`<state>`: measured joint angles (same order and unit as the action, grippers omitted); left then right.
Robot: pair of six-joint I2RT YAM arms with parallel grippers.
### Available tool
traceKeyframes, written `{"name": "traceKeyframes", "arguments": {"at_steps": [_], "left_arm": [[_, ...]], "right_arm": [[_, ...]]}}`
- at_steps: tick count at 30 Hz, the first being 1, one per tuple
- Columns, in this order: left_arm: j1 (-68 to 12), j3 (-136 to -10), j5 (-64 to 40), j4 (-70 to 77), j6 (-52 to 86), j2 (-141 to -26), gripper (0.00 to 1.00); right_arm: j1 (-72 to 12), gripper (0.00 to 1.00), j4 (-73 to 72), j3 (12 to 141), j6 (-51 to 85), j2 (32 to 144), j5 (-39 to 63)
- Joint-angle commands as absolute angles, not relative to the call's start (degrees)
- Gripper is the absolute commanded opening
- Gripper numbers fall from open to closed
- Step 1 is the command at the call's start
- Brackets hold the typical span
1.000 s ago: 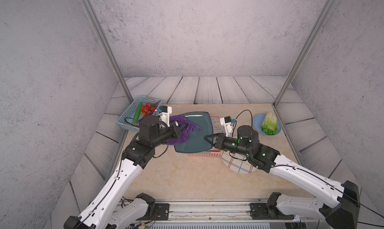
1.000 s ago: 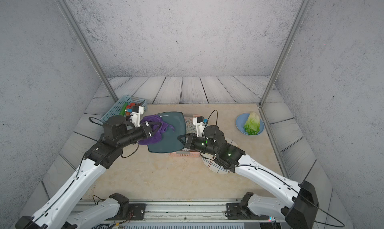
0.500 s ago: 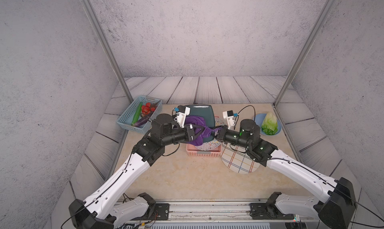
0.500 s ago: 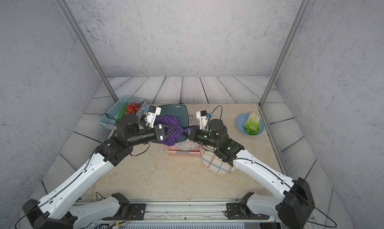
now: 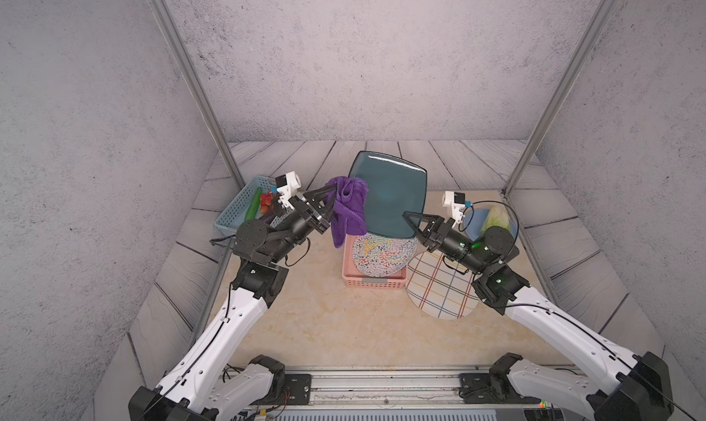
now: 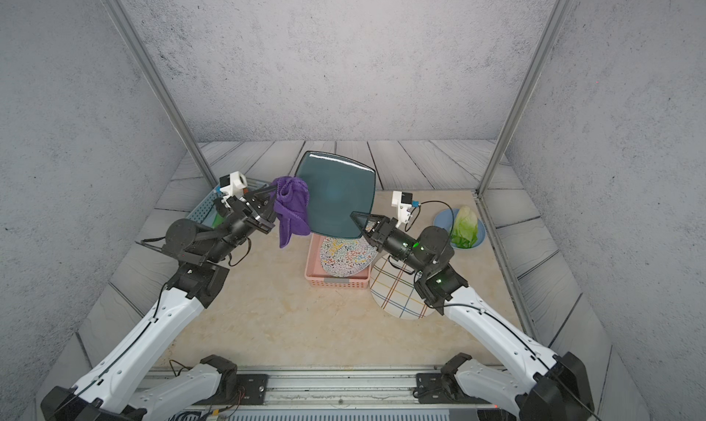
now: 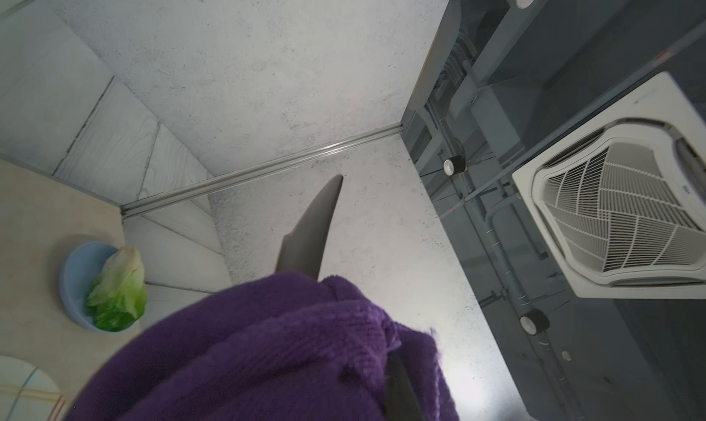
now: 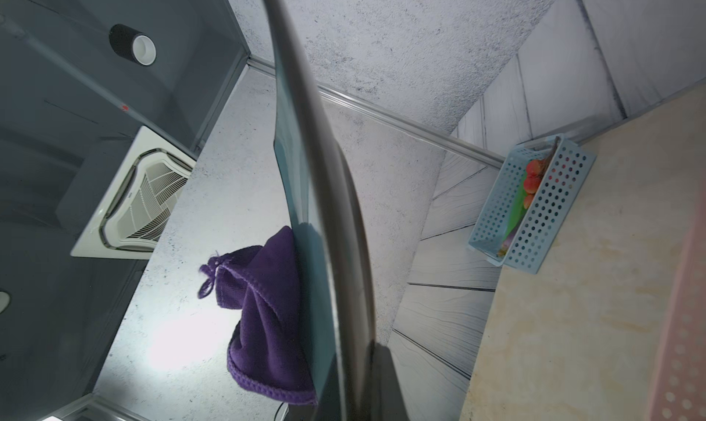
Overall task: Wipe the wet plate dry
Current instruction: Wipe the plate with towel.
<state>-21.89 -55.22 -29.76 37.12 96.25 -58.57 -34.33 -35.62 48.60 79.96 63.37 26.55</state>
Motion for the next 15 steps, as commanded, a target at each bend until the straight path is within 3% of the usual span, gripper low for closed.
{"name": "traceKeyframes", "arguments": {"at_steps": [1,5,11,15], "left_arm": [[-21.8,-55.3,-24.3,47.0,105.8,-57.7,0.00],[-20.5,-52.9,-22.2,47.6,107.2,-57.0,0.00],[-17.1,-49.5,-22.1,54.6,112.9,-58.7,0.00],[-18.1,-53.6,-23.9,55.5,112.8,-60.0,0.00]], "right_arm": [[-34.7,0.00,-56.0,51.5,85.0,65.2,33.1],[-34.4,0.00,-64.9,48.7,88.2,65.4,27.9],[-32.2,0.00,-57.6,47.7,85.0,58.9,27.1],[-32.3,0.00,-54.7,49.8,85.0,60.0,29.8]]}}
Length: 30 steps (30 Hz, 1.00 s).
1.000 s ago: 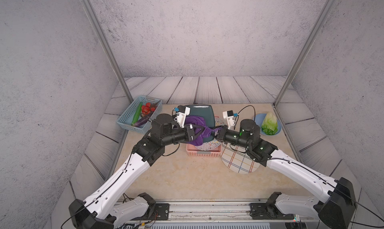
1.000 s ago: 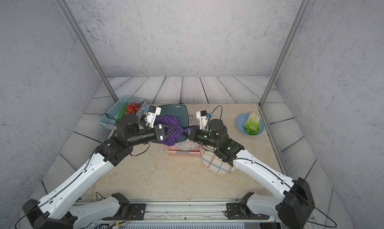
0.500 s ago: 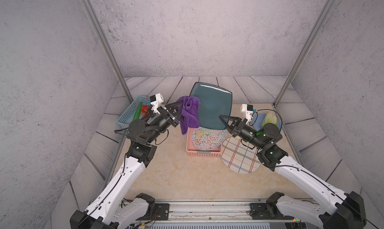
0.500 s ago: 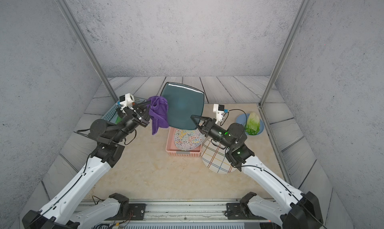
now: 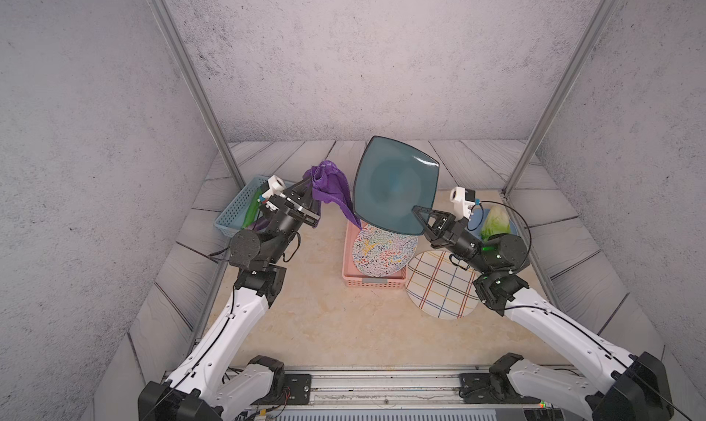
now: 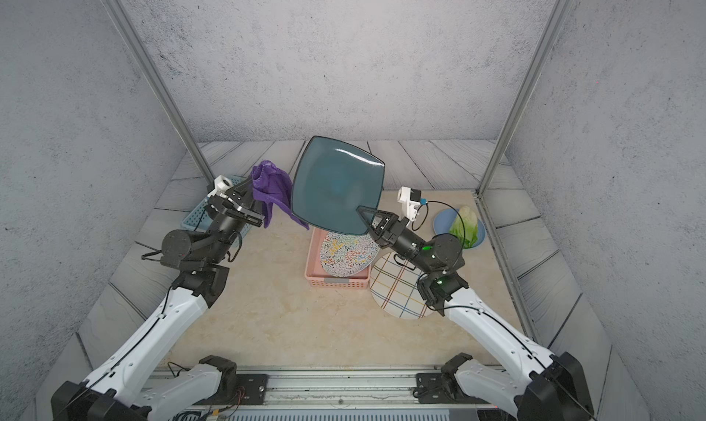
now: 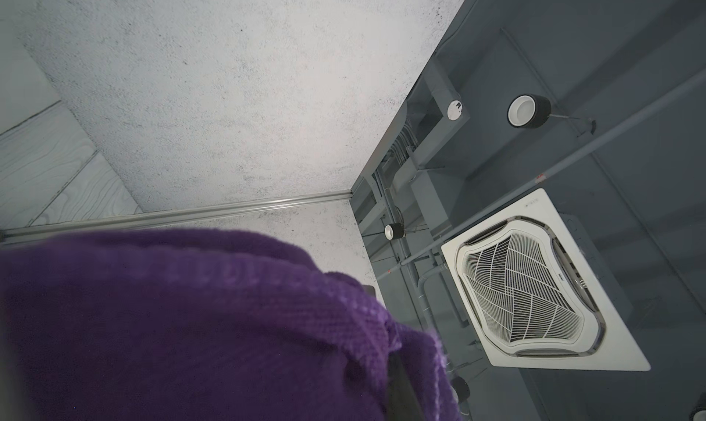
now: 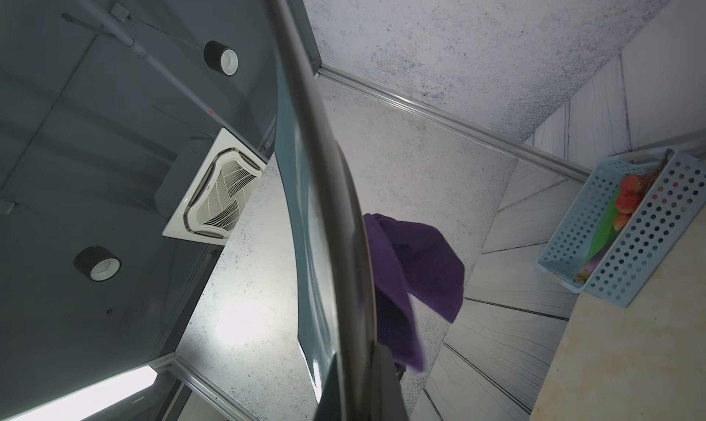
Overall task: Wipe the wet plate dry
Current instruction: Wipe the plate with towel.
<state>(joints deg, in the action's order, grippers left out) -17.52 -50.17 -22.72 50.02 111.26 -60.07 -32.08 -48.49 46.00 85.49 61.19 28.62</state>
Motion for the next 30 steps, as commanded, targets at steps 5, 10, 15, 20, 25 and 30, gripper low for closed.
{"name": "traceKeyframes", "arguments": {"at_steps": [5,10,15,20,25,30], "left_arm": [[-22.2,-57.8,-23.7,51.7,111.2,-60.6,0.00],[-29.4,-58.5,-21.8,54.7,111.2,-64.1,0.00],[-38.0,-58.9,-20.8,53.5,107.4,-66.5,0.00],[-41.3,-57.9,-19.4,55.6,105.5,-66.9,0.00],[-33.5,-60.1,-20.0,54.4,106.1,-65.4,0.00],[-31.5,-67.2,-21.3,59.4,112.1,-71.8,0.00]], "right_arm": [[-34.8,0.00,-58.0,54.8,85.3,66.0,35.4],[-38.7,0.00,-58.2,57.4,82.5,70.6,35.2],[-40.5,0.00,-56.8,63.3,80.5,74.0,35.3],[-36.2,0.00,-53.5,67.9,81.0,74.7,30.2],[-32.7,0.00,-54.3,64.9,82.3,72.4,30.9],[-37.7,0.00,-55.1,60.5,79.8,71.0,34.9]]}}
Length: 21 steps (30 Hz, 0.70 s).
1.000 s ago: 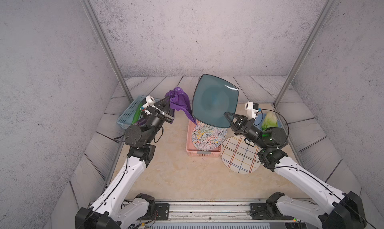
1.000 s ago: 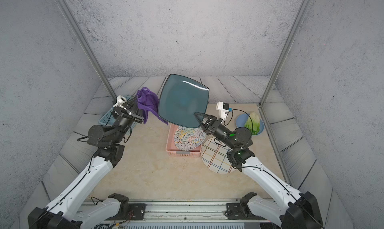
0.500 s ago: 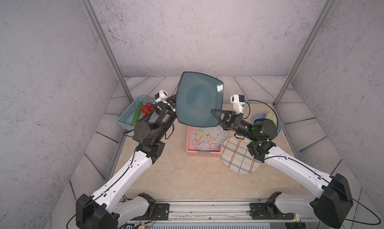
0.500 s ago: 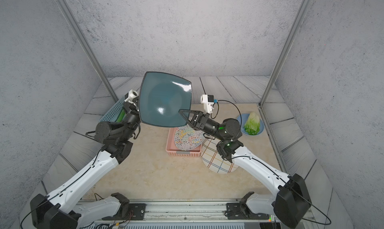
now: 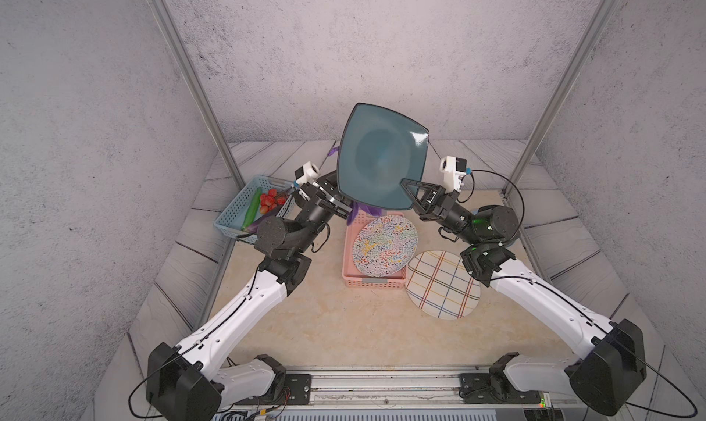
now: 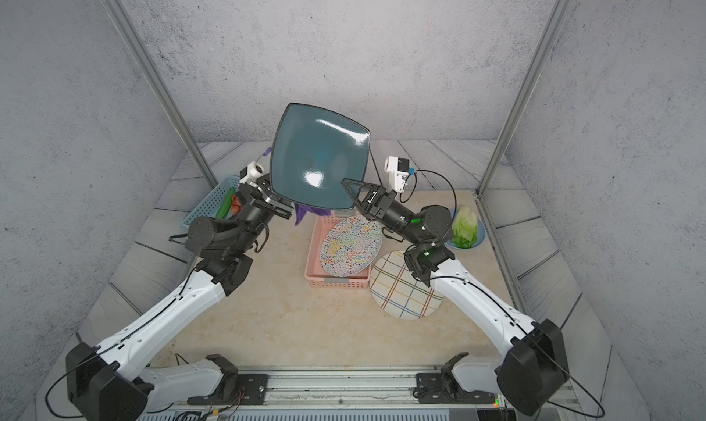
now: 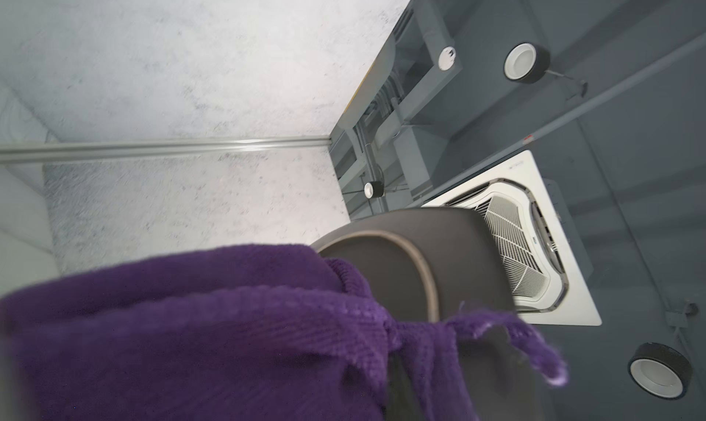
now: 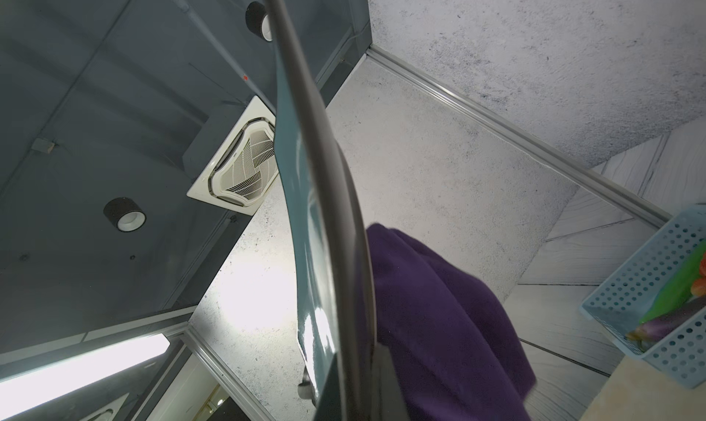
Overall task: Wipe the wet plate dry
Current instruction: Wipe the plate with towel.
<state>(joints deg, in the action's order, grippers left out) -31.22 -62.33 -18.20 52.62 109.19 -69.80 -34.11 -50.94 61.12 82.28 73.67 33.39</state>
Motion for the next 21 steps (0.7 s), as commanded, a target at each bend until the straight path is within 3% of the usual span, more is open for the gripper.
{"name": "traceKeyframes", "arguments": {"at_steps": [1,6,14,18,21], "left_arm": [[-32.2,-68.4,-21.8,59.7,112.2,-72.8,0.00],[-37.0,-66.5,-21.7,59.5,108.4,-72.0,0.00],[-37.9,-52.1,-18.9,55.5,100.8,-60.5,0.00],[-35.9,-49.2,-20.4,43.4,91.6,-52.2,0.00],[-33.6,-52.9,-19.7,18.7,74.1,-44.9,0.00]], "right_arm": [[-38.9,0.00,-54.5,60.2,78.9,71.1,34.6],[-39.9,0.00,-55.1,62.1,78.2,72.4,30.7],[-30.4,0.00,-49.6,67.8,80.9,73.3,27.0],[-26.7,0.00,-47.6,66.1,82.3,72.3,26.8],[-26.0,0.00,-37.6,64.9,76.3,69.2,26.3]]}}
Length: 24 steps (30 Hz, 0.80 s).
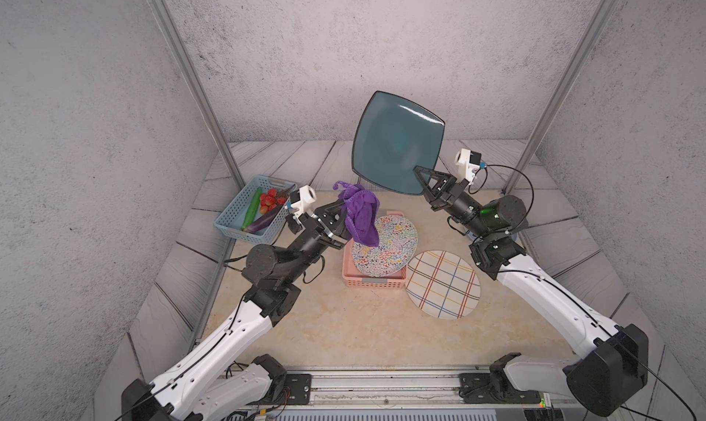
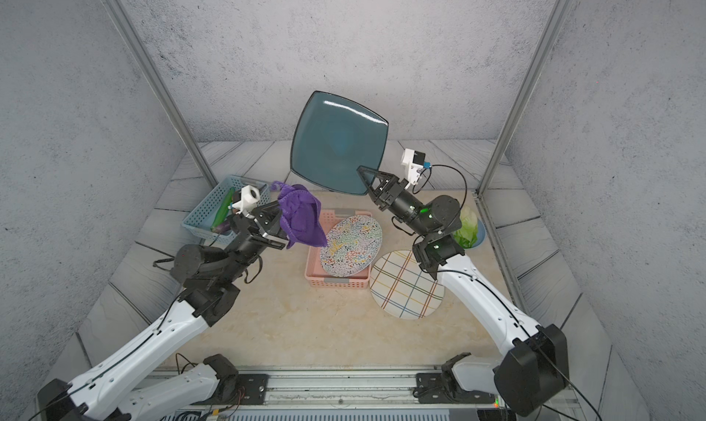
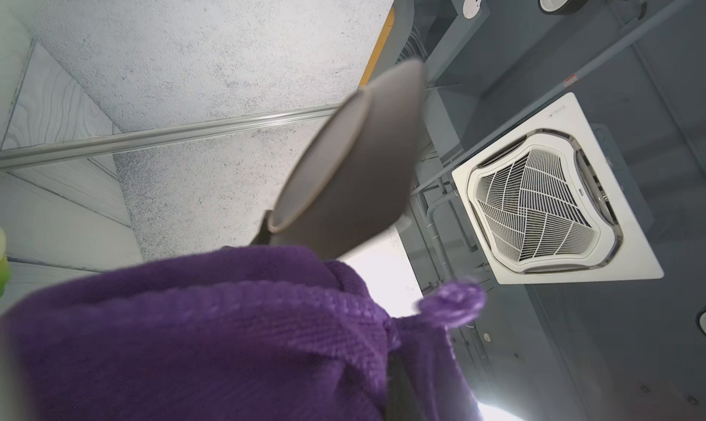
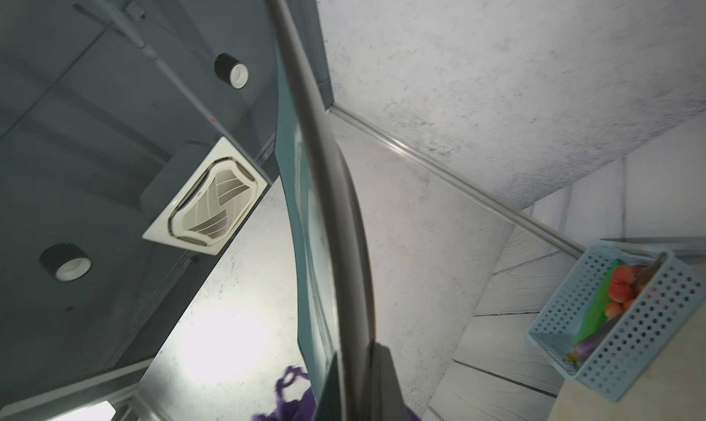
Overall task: Wipe the wet plate dry
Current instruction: Wipe the plate with towel.
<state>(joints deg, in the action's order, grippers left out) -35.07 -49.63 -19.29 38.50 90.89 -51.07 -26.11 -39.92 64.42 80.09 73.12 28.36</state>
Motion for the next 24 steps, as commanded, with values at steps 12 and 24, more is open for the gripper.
{"name": "traceKeyframes", "arguments": {"at_steps": [12,24], "left_arm": [[-33.6,-78.9,-13.3,-20.7,36.3,-58.8,0.00],[-30.8,-91.1,-22.9,-28.1,22.8,-73.8,0.00]], "right_arm": [[-29.8,0.00,-10.0,68.7,54.5,63.4,29.1],[-40.8,0.00,-6.0,62.8,44.6,59.2,31.0]]}}
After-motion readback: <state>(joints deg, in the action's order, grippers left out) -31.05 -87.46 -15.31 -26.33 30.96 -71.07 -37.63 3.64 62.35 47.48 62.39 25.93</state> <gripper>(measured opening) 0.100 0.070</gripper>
